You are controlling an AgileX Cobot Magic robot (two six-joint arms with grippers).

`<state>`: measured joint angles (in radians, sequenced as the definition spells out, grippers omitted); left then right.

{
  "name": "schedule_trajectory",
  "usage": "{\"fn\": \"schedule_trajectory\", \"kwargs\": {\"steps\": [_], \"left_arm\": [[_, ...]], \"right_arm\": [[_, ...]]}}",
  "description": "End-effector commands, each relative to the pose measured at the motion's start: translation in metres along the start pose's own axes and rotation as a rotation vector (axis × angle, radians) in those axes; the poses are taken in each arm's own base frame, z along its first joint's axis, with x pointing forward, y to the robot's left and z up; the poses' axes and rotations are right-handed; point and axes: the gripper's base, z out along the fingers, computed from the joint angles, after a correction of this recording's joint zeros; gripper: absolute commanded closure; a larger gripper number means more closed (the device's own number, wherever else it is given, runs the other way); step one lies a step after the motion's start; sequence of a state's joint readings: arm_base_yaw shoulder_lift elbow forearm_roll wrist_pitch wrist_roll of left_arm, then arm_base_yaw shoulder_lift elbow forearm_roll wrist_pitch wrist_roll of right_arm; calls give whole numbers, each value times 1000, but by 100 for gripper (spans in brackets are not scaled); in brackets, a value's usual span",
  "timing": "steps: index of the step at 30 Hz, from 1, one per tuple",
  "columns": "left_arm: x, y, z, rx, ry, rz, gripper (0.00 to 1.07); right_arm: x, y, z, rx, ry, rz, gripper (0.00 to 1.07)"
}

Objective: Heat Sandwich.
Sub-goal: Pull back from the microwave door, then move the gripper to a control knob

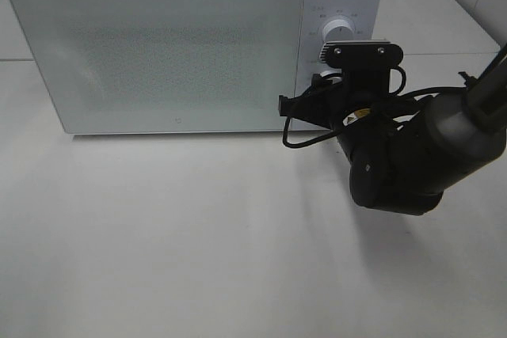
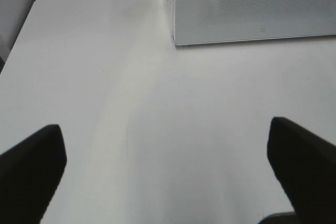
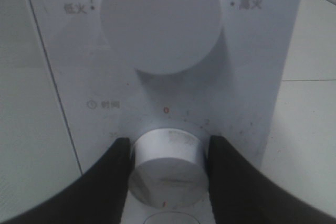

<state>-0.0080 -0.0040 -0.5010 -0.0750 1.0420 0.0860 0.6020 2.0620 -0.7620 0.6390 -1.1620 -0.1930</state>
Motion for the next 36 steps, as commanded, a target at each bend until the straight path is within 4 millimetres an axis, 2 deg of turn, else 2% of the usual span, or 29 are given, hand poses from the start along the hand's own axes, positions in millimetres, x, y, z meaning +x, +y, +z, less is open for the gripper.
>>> {"fn": "schedule_trajectory", "kwargs": {"steps": [1,3,4,8,9,11,14,16,24,36], "left_arm": [[1,-1,-3,3,-38,-2,3],[1,-1,-3,3,-38,-2,3],[1,-1,-3,3,-38,-2,3],[1,-1,-3,3,-38,-2,3],[1,-1,-3,3,-38,-2,3],[1,-1,-3,3,-38,-2,3],[1,-1,-3,3,-38,-2,3],[1,-1,-3,3,-38,-2,3],[1,-1,-3,3,-38,-2,3],[1,-1,-3,3,-38,-2,3]], "right_arm": [[-2,-1,2,8,-14,71,97],[-1,-1,2,12,-13,101,97],[-2,-3,2,31,-16,179,97],[-3,-5,2,51,-32,287,97],[-3,-5,2,49,-36,373,97],[-3,-5,2,49,-37,409,97],[-3,-5,2,46,-42,576,97],[-3,-5,2,45,-43,607,97],[-3,-5,2,39,-50,915,96],[-2,-5,2,31,-55,1244,96]]}}
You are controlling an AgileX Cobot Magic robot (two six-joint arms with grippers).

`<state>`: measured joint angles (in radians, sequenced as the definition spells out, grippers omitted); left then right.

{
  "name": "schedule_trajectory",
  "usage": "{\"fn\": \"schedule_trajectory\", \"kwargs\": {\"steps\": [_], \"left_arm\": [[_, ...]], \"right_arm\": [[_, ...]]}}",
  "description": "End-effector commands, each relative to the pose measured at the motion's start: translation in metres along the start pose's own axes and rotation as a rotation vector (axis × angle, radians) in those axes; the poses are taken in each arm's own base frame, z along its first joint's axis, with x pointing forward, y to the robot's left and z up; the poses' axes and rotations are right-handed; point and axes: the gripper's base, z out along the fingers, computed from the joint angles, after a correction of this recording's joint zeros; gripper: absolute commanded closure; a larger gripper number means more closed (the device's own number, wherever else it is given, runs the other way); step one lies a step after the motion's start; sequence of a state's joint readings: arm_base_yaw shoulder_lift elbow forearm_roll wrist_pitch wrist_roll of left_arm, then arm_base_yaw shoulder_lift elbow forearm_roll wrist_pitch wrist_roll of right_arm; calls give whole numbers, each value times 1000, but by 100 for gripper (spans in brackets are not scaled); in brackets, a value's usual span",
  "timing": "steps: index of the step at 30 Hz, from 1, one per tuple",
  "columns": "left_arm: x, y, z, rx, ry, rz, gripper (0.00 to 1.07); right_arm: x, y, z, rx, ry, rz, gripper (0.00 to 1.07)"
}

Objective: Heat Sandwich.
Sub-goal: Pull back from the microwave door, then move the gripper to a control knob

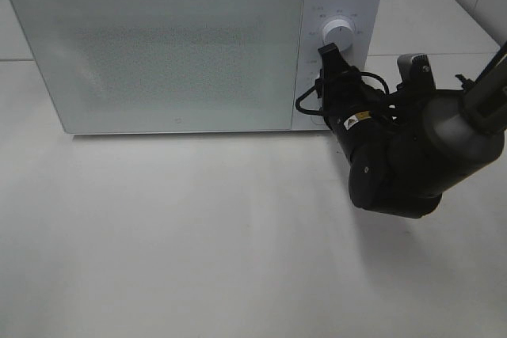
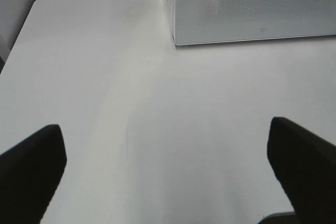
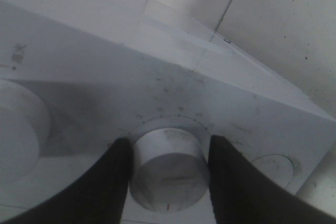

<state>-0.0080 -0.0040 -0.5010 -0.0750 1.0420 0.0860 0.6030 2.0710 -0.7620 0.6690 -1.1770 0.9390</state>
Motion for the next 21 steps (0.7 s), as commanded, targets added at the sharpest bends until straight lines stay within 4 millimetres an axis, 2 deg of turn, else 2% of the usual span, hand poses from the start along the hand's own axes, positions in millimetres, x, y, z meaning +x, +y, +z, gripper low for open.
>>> {"fn": "schedule_trajectory", "kwargs": {"steps": [1,12,21], "left_arm": [[1,-1,-3,3,-38,-2,3],[1,-1,-3,3,-38,-2,3],[1,-1,-3,3,-38,-2,3]], "right_arm": [[-5,3,2,-12,-34,135,96],[-6,2,2,-10,-34,434,95],[-5,2,2,-11,-31,468,94]]}}
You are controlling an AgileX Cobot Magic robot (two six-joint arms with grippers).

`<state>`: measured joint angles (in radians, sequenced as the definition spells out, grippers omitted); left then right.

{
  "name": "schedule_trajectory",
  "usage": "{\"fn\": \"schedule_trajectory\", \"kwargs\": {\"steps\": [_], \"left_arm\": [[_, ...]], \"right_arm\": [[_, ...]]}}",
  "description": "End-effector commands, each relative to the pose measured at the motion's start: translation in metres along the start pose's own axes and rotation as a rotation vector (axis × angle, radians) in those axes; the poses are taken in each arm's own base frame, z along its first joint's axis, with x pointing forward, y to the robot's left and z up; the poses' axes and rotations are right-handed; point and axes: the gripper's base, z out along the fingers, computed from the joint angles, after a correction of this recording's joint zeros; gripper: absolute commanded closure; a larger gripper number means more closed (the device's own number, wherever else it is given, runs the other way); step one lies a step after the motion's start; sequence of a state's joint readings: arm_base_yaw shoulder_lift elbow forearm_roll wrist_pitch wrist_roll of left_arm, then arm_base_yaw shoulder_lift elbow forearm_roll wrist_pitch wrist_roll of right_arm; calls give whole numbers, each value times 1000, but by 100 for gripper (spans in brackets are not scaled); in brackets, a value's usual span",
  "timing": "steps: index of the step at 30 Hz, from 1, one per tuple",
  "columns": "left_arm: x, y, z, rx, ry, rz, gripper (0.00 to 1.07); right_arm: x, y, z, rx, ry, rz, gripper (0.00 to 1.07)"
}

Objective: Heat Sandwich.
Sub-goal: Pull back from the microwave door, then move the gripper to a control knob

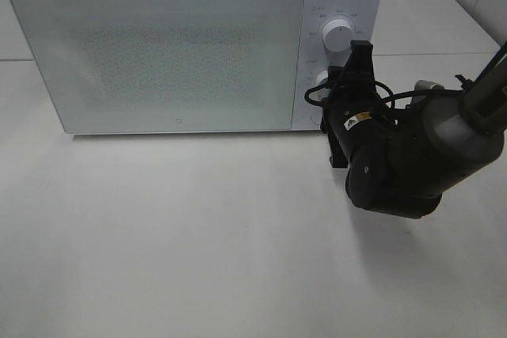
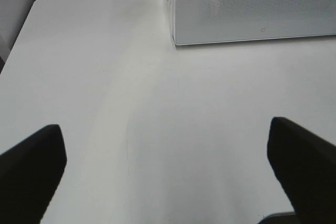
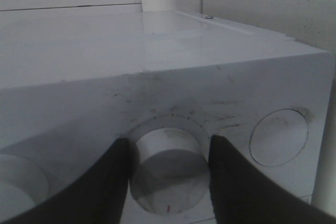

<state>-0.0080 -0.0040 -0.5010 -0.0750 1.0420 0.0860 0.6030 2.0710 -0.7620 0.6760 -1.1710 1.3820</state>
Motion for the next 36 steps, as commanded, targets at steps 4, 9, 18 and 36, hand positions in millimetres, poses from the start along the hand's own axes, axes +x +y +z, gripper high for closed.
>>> {"fn": "schedule_trajectory", "kwargs": {"steps": [4,9,18,36], "left_arm": [[1,-1,-3,3,-38,-2,3],[1,-1,-3,3,-38,-2,3],[1,-1,-3,3,-38,-2,3],[1,-1,-3,3,-38,-2,3]], "right_arm": [[-3,5,2,-24,-22,16,94],[-2,5,2,-26,-12,10,93],[-2,5,2,-28,-5,6,84],[1,4,2,-13,28,-4,30]]}}
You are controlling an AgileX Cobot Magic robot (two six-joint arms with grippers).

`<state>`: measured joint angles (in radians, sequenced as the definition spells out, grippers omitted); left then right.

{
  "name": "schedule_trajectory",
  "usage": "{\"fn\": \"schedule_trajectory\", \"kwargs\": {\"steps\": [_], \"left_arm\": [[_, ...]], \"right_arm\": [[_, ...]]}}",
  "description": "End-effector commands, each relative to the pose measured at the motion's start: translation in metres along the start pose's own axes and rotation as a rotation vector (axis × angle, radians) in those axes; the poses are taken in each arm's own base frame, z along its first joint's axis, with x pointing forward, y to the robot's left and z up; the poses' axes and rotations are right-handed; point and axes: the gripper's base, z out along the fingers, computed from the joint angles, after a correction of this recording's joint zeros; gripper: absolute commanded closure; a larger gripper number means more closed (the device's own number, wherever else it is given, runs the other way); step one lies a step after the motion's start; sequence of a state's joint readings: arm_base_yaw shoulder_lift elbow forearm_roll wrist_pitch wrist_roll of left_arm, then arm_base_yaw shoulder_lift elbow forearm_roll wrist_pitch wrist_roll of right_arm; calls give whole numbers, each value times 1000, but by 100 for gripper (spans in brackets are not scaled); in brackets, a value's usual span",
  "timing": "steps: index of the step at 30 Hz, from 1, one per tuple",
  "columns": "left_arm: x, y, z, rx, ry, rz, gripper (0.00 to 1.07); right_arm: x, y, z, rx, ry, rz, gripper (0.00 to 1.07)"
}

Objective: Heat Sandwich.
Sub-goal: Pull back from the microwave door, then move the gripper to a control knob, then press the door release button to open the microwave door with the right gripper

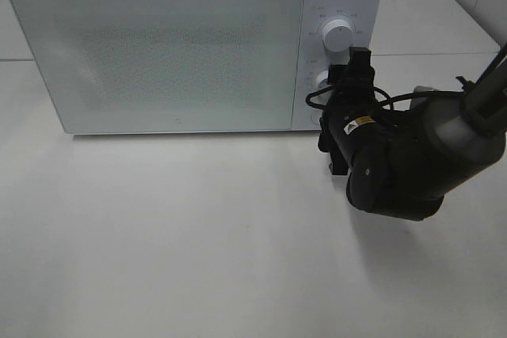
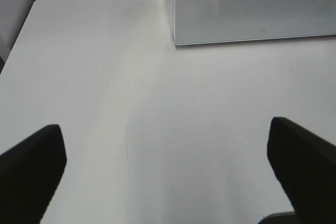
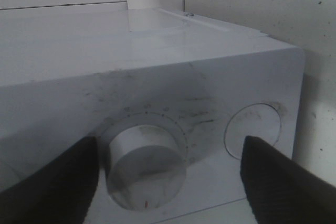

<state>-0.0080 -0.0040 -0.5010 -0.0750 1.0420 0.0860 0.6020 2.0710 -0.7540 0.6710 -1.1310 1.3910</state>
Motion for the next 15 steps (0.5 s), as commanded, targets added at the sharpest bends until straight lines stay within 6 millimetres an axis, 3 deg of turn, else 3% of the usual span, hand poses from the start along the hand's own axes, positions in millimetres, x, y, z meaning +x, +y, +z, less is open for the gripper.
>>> {"fn": "schedule_trajectory", "kwargs": {"steps": [1,8,15], "left_arm": [[1,-1,-3,3,-38,-2,3],[1,-1,-3,3,-38,-2,3],[1,-1,-3,3,-38,-2,3]], "right_arm": [[2,10,3,-60,23,-8,30],[3,10,1,-67,47,-20,31],[-2,10,-15,-43,98,-51,31]]}}
